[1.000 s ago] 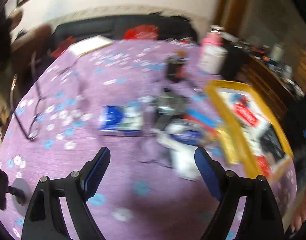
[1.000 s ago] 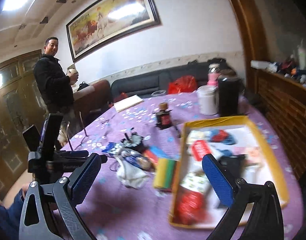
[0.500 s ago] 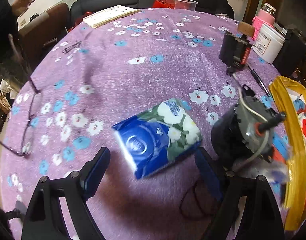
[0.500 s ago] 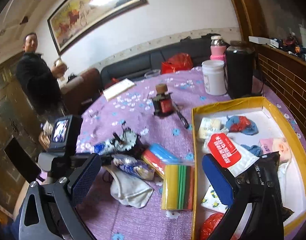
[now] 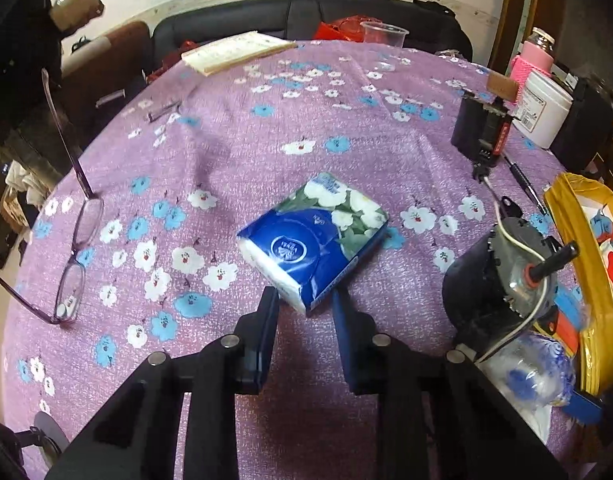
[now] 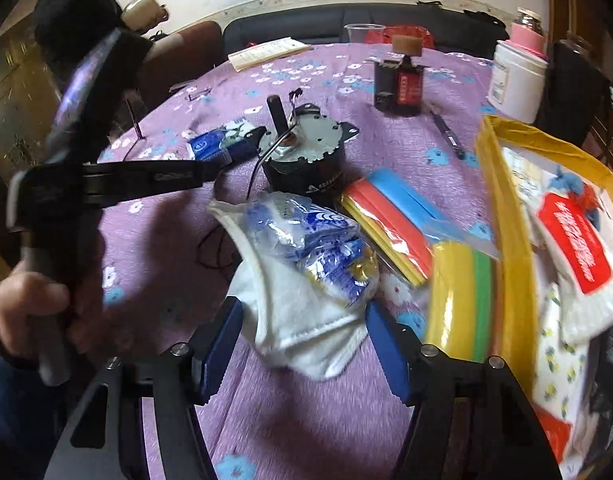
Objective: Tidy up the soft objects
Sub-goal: 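Reach the left tool to the blue tissue pack while the right tool grasps a white cloth, then grasp the blue tissue pack with the left tool while the right tool lifts the white cloth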
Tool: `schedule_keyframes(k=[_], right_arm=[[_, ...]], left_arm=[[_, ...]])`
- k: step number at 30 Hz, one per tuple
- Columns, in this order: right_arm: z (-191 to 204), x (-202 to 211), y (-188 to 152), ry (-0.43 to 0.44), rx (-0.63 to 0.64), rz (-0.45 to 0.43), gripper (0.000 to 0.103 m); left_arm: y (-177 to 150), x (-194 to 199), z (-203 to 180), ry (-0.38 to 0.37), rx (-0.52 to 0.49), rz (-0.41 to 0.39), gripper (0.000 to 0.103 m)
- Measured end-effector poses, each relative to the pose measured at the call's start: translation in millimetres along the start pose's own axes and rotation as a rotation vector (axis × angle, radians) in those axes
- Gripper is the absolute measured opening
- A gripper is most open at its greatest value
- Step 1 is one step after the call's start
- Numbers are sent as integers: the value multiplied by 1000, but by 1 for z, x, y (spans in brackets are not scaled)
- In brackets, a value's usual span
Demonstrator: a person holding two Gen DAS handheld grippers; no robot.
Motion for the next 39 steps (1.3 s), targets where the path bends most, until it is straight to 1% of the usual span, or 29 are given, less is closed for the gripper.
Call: schedule_keyframes(k=[1, 2, 3, 4, 5, 8, 11, 12, 14, 15, 16, 18, 19, 21, 24, 27, 28, 32, 33, 35, 36, 38, 39], right_arm=[[0, 1, 1, 4, 4, -10, 68], [1, 2, 1, 9, 3, -23, 54], [1, 2, 1, 15, 8, -27, 34], [1, 4, 1, 39, 7, -35, 27], [2, 4, 1, 76, -4, -49, 16], [15, 15, 0, 228, 24, -120, 16], [36, 47, 4, 346, 96, -235, 17], [39, 50, 5, 366, 95, -248, 17], [37, 50, 4, 394, 65, -245, 17], [34, 49, 4, 393, 48, -243, 17], [29, 49, 4, 392, 31, -246, 17], [19, 54, 8, 395, -5, -269, 17], [16, 56, 10, 405, -25, -279, 17], [4, 62, 14, 415, -74, -303, 17], [-14, 65, 18, 422, -152, -319, 17], [-25, 67, 20, 431, -206, -325, 17], [-27, 69, 21, 435, -214, -330, 17], [-27, 74, 22, 427, -212, -347, 17], [-28, 73, 23, 425, -213, -347, 17], [-29, 72, 24, 424, -218, -347, 17], [-30, 73, 23, 421, -219, -349, 17], [-30, 75, 23, 420, -221, -354, 17], [-31, 76, 23, 414, -220, -358, 17]], left_arm=[[0, 0, -1, 2, -2, -4, 27], [0, 1, -2, 0, -5, -5, 26], [0, 0, -2, -7, -3, 0, 22], [-1, 0, -2, -14, 0, 5, 16], [-2, 0, -2, -25, 9, 11, 14], [-4, -1, 3, -35, 39, 21, 13], [-5, -5, 7, -65, 77, 49, 13], [-4, -4, 8, -70, 86, 48, 16], [-1, -1, 10, -72, 95, 32, 45], [1, 1, 12, -66, 95, 18, 72], [4, 4, 14, -49, 93, -8, 79], [13, 15, 20, 0, 84, -89, 80], [16, 17, 21, 18, 75, -109, 86], [20, 15, 19, 31, 57, -121, 90], [22, 2, 10, 44, -9, -68, 91], [29, -8, 4, 86, -73, -49, 92], [31, -13, 3, 95, -97, -44, 95], [32, -39, -3, 141, -169, -16, 96], [34, -40, -3, 146, -171, -50, 95], [33, -43, -3, 151, -164, -72, 95], [31, -42, -2, 149, -164, -73, 93], [30, -41, -5, 142, -158, -81, 71], [29, -40, -6, 132, -150, -73, 54]])
Point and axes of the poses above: each gripper's, at about its wrist camera, not at the fingertips, and x roughly against the way its jaws point, z to its left, y to its top, the point moved 7 cm from there along -x, roughly the way its jaws point, and after that the axes turned 6 degrees about -z, right-handed, at the moved point
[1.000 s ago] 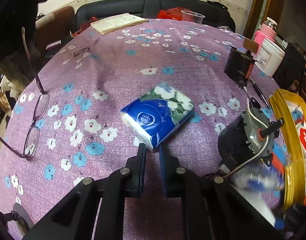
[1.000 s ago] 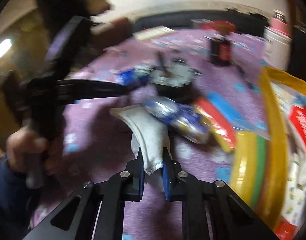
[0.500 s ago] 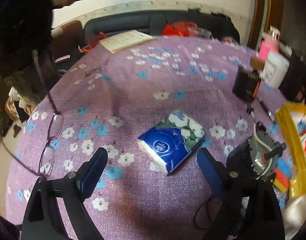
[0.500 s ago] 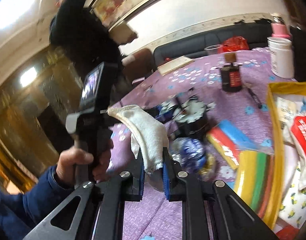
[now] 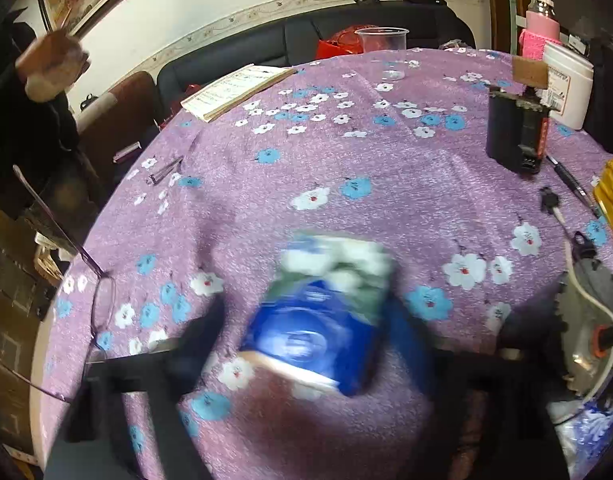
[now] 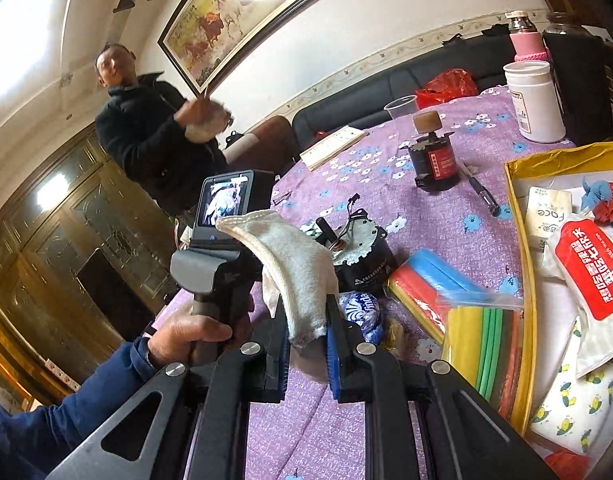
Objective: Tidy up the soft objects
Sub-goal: 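Grasp the blue tissue pack with the left tool while the right tool lifts the white cloth, then carry the blue tissue pack and white cloth over the tray with both tools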
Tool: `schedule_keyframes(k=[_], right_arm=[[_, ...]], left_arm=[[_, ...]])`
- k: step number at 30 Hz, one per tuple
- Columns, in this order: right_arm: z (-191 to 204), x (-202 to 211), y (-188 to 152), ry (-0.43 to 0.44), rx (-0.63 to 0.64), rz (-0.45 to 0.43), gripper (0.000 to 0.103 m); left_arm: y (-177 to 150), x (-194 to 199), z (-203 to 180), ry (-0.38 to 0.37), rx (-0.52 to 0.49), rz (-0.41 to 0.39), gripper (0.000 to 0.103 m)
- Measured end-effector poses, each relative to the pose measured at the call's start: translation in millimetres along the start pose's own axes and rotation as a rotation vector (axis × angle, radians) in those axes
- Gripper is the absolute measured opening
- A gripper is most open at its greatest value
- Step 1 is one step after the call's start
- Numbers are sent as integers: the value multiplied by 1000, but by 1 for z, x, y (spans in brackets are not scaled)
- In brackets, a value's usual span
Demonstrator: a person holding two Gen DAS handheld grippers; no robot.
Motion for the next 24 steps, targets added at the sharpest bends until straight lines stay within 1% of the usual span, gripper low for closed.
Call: schedule_keyframes(k=[1, 3, 6, 8, 10, 13, 17, 20, 24], right_arm=[[0, 0, 1, -7, 3, -3, 17], [-2, 1, 2, -12, -1, -7, 17], [-6, 2, 4, -24, -4, -14, 17], [-7, 3, 5, -28, -11, -20, 17], [-9, 4, 7, -37, -13, -27, 17], [-12, 7, 9, -49, -18, -40, 17], [-19, 12, 13, -72, -36, -65, 16], [-23, 16, 17, -67, -58, -82, 16], [-23, 20, 20, -47, -77, -95, 17]], left_arm=[[-1, 1, -1, 2, 2, 10, 51], [-2, 4, -5, -3, -8, 8, 51], [-9, 14, -13, 8, -41, -3, 49], [-13, 23, -16, 2, -45, -2, 49], [-17, 30, -15, 13, -42, -4, 49], [-23, 41, -14, -8, -26, 4, 49], [-32, 61, -13, -20, -6, -11, 48], [-36, 76, -13, -40, 21, -30, 48], [-38, 99, -13, -90, 74, -57, 48]])
Point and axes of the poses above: each gripper's, at about its wrist camera, not at the fingertips, and x roughly against the way its jaws point, z to its left, y to its top, the point moved 7 cm from there along -x, roughly the way its jaws point, and after that the axes turned 6 degrees about -z, right-handed, at the moved point
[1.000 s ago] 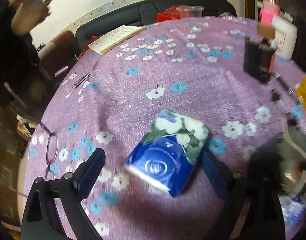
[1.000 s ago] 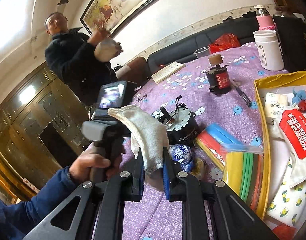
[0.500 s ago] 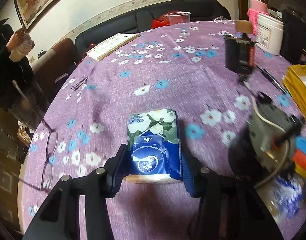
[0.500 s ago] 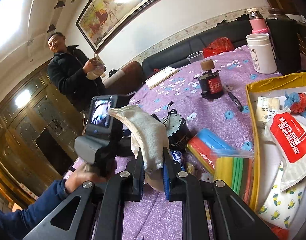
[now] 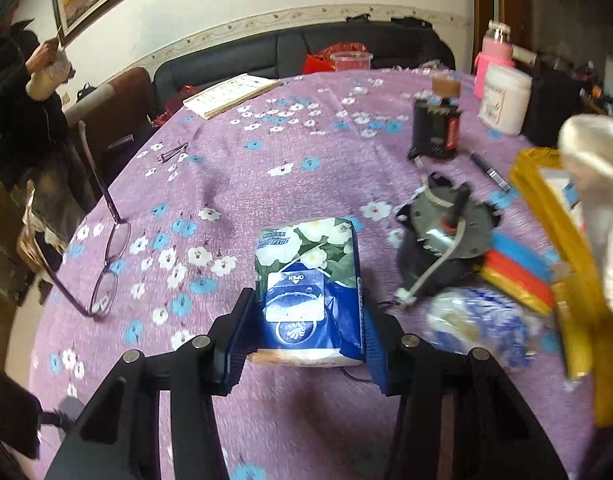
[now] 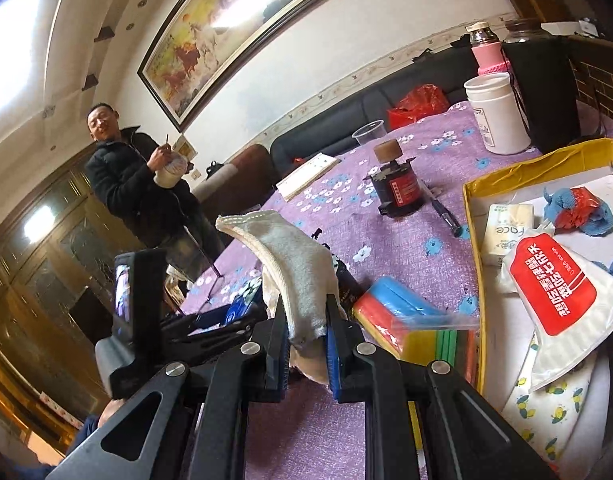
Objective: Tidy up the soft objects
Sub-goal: 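Carry the blue tissue pack and white cloth over the tray with both tools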
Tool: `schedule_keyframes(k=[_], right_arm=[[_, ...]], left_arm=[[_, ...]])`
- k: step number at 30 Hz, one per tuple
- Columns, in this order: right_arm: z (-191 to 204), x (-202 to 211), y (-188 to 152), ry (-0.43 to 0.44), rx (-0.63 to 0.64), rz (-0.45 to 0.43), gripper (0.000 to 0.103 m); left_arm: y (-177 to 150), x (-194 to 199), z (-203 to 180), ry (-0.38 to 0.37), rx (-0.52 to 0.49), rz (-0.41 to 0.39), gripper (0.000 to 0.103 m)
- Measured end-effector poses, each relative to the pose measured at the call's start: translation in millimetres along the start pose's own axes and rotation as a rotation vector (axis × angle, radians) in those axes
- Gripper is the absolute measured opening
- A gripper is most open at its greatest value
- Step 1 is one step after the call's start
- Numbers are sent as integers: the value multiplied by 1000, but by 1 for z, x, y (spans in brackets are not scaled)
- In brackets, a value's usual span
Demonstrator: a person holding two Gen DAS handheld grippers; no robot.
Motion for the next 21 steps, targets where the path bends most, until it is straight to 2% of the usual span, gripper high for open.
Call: schedule_keyframes(k=[8, 11, 15, 21], right_arm=[[-2, 16, 18, 4, -25, -65, 17], [-11, 29, 30, -56, -27, -118, 16], [-25, 48, 48, -148, -43, -180, 16], [-36, 89, 80, -230, -82, -239, 16]], left_arm=[[12, 31, -19, -80, 36, -42, 48], [18, 44, -40, -126, 30, -62, 48], [28, 59, -83, -190, -29, -78, 48], [44, 77, -140, -277, -86, -100, 48]])
Point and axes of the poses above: each gripper's, at about its wrist camera, not at the fingertips, and x roughly against the way its jaws point, z to its left, y to its top, the point moved 7 cm from there along -x, roughly the way its jaws point, and after that the axes turned 6 degrees about -z, right-handed, at the moved point
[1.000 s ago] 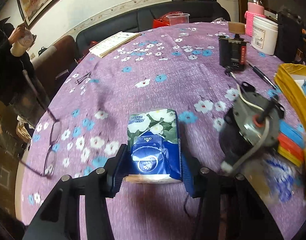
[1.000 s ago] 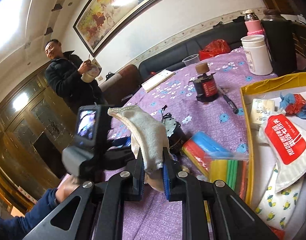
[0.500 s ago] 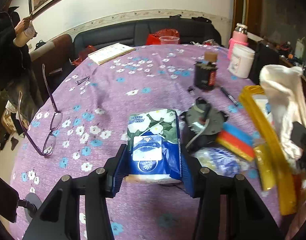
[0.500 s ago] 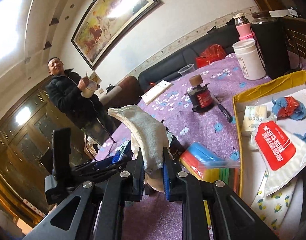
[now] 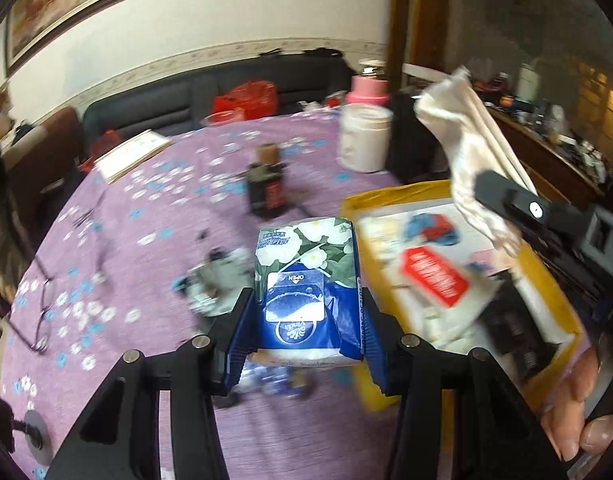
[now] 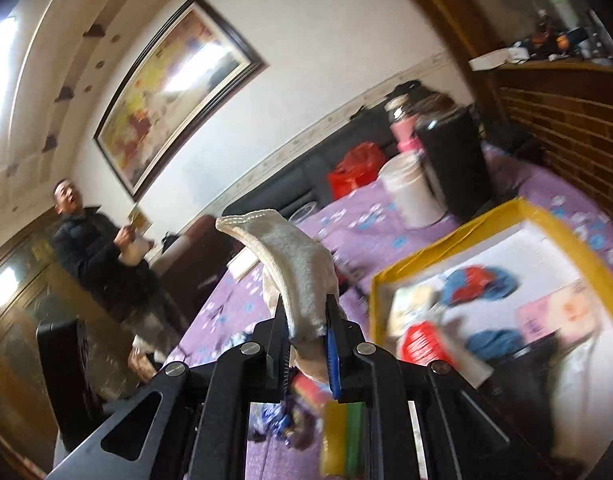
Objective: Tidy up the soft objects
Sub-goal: 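Carry the blue tissue pack and white cloth over the tray with both tools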
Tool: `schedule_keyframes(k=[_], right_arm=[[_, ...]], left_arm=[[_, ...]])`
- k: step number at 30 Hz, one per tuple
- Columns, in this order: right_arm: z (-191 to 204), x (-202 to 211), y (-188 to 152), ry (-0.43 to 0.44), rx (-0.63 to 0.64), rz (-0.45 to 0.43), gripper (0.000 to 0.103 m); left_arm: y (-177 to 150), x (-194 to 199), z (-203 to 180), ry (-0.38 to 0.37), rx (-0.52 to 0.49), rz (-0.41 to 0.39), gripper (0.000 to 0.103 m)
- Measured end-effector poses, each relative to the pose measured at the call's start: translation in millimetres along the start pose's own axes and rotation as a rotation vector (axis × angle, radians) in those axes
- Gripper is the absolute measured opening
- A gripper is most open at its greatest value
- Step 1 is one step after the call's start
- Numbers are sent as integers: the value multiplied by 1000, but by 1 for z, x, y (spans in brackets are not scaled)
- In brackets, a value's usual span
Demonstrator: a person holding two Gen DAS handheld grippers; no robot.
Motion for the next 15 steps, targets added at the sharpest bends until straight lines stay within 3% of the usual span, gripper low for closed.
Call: schedule_keyframes(k=[7, 12, 15], right_arm=[[-44, 8, 57, -138, 33, -29, 16], [-124, 4, 50, -263, -42, 35, 16], [-153, -8, 39, -273, -126, 117, 16]], left_arm=[[19, -15, -64, -84, -49, -15, 48], [20, -49, -107, -128, -77, 19, 48], [14, -73, -126, -155, -82, 64, 48]])
Point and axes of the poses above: each gripper's, at about its wrist camera, not at the fingertips, and x roughly against the way its jaws point, z to its left, y to its top, the point moved 7 cm from there along -x, roughly the way its jaws point, and after that the axes turned 6 degrees about -z, right-handed, at the moved point
